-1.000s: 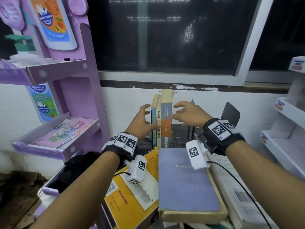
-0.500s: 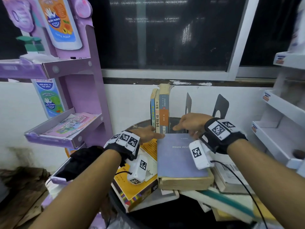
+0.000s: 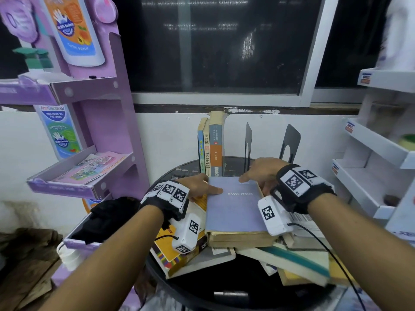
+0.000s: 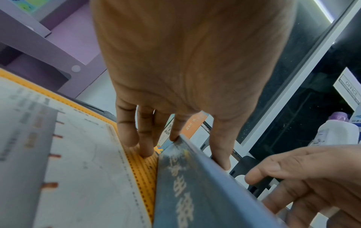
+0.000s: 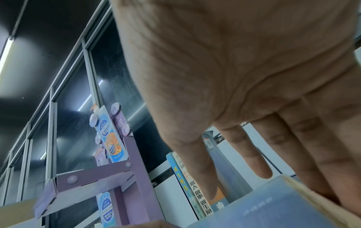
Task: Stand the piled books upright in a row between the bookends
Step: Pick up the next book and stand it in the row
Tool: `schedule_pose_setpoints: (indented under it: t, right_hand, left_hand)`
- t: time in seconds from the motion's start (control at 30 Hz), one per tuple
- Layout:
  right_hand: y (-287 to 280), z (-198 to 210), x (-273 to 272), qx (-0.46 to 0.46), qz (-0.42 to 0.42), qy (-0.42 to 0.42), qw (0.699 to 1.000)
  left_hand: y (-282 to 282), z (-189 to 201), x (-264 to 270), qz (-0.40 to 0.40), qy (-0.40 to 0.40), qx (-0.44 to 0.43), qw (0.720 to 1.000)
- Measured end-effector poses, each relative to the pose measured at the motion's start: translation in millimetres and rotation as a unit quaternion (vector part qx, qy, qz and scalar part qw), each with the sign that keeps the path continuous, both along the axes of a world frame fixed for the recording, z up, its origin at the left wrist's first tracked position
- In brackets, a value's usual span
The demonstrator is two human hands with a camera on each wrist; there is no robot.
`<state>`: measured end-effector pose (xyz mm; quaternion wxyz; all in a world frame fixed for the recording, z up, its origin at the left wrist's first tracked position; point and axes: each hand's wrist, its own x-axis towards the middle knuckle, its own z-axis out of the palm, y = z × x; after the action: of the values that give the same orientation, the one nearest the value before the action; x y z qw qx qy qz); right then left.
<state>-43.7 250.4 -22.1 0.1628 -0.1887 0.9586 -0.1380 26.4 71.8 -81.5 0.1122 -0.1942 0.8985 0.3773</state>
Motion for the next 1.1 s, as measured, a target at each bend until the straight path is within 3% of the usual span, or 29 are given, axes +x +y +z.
schedule_pose_setpoints:
  t: [0.23, 0.53, 0.87, 1.1]
  right_hand:
    - [-4.1, -2.6, 2.4, 0.026, 0.044, 0.003, 0.999]
    - [0.0, -3.5, 6.5, 0.041, 0.041, -0.003, 0.998]
    - [3.7, -0.1, 13.5, -0.046, 0.016, -0.028, 0.998]
    - [4.1, 18.2, 14.5, -0.153, 0.009, -0.027, 0.988]
  left_hand:
    - [-1.5, -3.3, 0.5, 0.010, 0.031, 0.011, 0.999]
    - [4.0, -4.5, 11.6, 0.035, 0.090, 0.159, 0.983]
    - [-0.7, -2.5, 26.7, 0.062, 0.182, 0.327, 0.925]
    - [-4.6, 21.4, 27.3, 0.070, 0.265, 0.384, 0.882]
